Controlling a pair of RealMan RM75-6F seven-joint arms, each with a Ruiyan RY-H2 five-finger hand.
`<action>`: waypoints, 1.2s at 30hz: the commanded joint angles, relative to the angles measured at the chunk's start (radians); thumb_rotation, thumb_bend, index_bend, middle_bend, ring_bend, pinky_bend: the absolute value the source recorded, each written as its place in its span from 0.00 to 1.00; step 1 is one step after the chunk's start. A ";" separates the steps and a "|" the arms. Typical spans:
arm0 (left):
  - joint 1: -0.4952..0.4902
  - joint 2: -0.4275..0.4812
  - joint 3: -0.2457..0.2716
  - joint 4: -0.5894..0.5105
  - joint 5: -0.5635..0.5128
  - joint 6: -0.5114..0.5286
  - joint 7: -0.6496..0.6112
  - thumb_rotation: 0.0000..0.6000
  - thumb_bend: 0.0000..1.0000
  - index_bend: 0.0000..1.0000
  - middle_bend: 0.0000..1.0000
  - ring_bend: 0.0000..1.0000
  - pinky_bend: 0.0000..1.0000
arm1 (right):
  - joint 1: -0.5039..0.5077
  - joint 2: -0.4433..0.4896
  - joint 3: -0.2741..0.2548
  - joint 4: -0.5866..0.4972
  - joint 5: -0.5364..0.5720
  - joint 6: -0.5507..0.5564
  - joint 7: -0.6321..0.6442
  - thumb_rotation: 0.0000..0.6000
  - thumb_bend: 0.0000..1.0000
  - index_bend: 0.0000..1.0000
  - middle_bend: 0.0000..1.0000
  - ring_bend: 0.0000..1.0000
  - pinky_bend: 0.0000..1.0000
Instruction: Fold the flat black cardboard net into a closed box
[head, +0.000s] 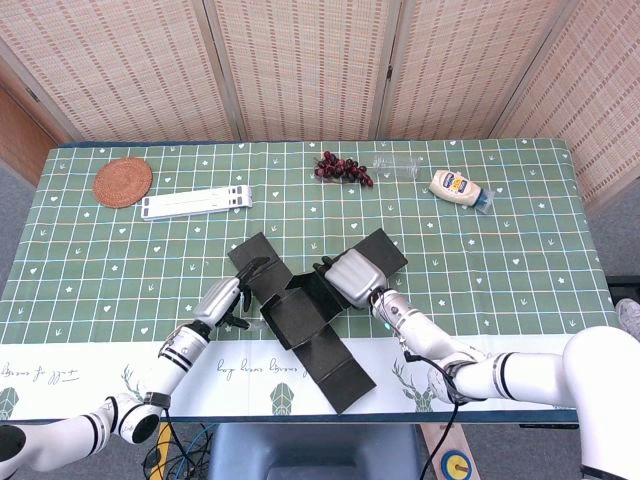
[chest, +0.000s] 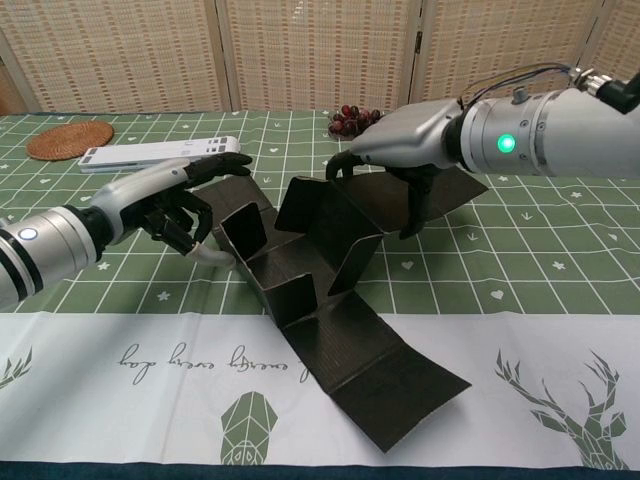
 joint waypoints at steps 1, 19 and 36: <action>-0.003 0.019 -0.001 -0.024 -0.009 -0.040 -0.064 1.00 0.15 0.00 0.06 0.65 0.93 | 0.011 0.014 -0.018 -0.013 -0.035 -0.008 -0.021 1.00 0.48 0.27 0.33 0.80 0.98; -0.047 0.061 0.051 -0.051 0.087 -0.136 -0.324 1.00 0.15 0.00 0.02 0.64 0.93 | 0.012 0.007 -0.038 0.012 -0.259 0.008 -0.018 1.00 0.50 0.31 0.37 0.82 0.98; -0.088 0.075 0.089 -0.027 0.129 -0.178 -0.529 1.00 0.15 0.00 0.02 0.64 0.93 | 0.006 -0.001 -0.028 0.038 -0.427 0.000 0.035 1.00 0.51 0.32 0.38 0.82 0.98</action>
